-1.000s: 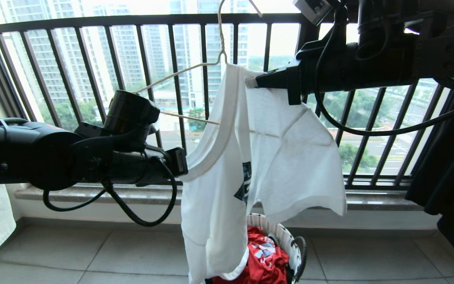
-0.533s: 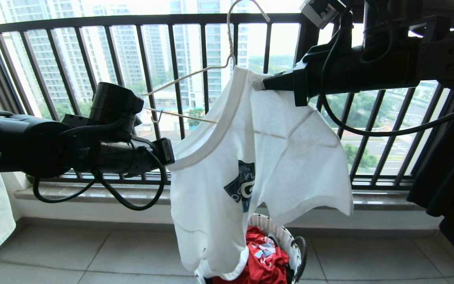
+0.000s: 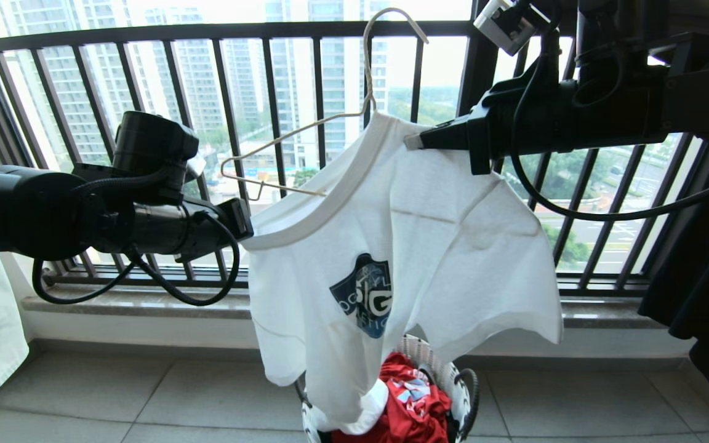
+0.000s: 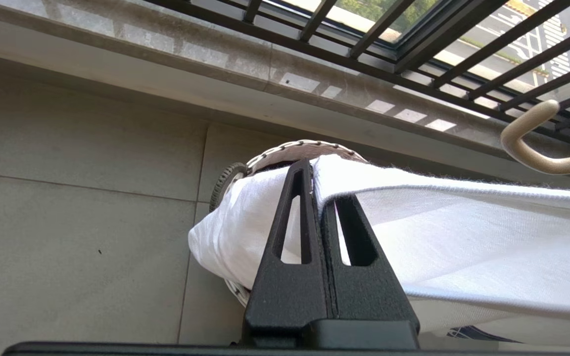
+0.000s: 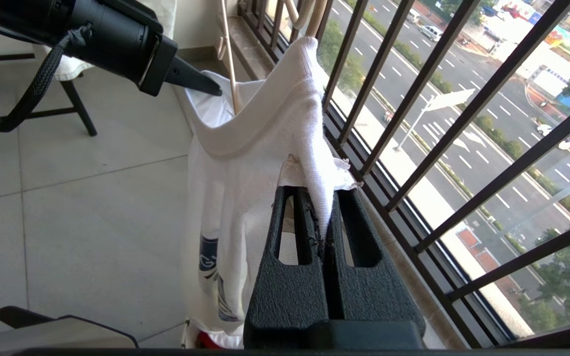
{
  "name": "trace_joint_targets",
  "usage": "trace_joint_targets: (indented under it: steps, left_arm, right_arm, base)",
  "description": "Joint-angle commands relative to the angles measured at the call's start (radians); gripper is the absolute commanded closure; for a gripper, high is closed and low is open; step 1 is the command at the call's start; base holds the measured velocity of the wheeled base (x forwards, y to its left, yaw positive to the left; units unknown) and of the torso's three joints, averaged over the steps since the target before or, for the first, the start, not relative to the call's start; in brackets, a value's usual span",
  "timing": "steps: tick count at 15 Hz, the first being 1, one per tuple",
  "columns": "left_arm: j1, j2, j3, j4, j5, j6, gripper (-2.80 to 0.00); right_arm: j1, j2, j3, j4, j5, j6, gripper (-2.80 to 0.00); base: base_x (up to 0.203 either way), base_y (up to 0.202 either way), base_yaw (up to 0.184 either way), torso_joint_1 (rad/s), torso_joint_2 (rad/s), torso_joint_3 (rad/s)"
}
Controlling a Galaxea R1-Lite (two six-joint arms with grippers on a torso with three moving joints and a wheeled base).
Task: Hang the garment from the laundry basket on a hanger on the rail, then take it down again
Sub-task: Hang the clothes on the clothes rack
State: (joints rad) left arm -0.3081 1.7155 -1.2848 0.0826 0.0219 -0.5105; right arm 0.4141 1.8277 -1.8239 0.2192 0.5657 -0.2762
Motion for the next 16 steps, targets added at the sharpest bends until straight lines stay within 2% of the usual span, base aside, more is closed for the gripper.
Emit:
trace_joint_targets:
  steps: [1,9,16]
  left_arm:
    - [0.014,-0.005,-0.002,0.0,0.001,0.004,0.0]
    - [0.038,0.01,-0.016,0.0,0.003,0.006,0.0]
    - [0.046,0.056,-0.021,0.0,0.001,0.007,0.0]
  right_arm:
    - [-0.009,-0.004,0.012,0.0,0.004,-0.003,0.0]
    - [-0.066,-0.024,0.024,0.001,0.038,-0.011,0.0]
    - [-0.069,-0.033,0.031,0.0,0.052,-0.006,0.0]
  base:
    - [0.0,0.0,0.0,0.0,0.0,0.0]
    - [0.0,0.0,0.0,0.0,0.0,0.0]
    - [0.0,0.0,0.0,0.0,0.0,0.0]
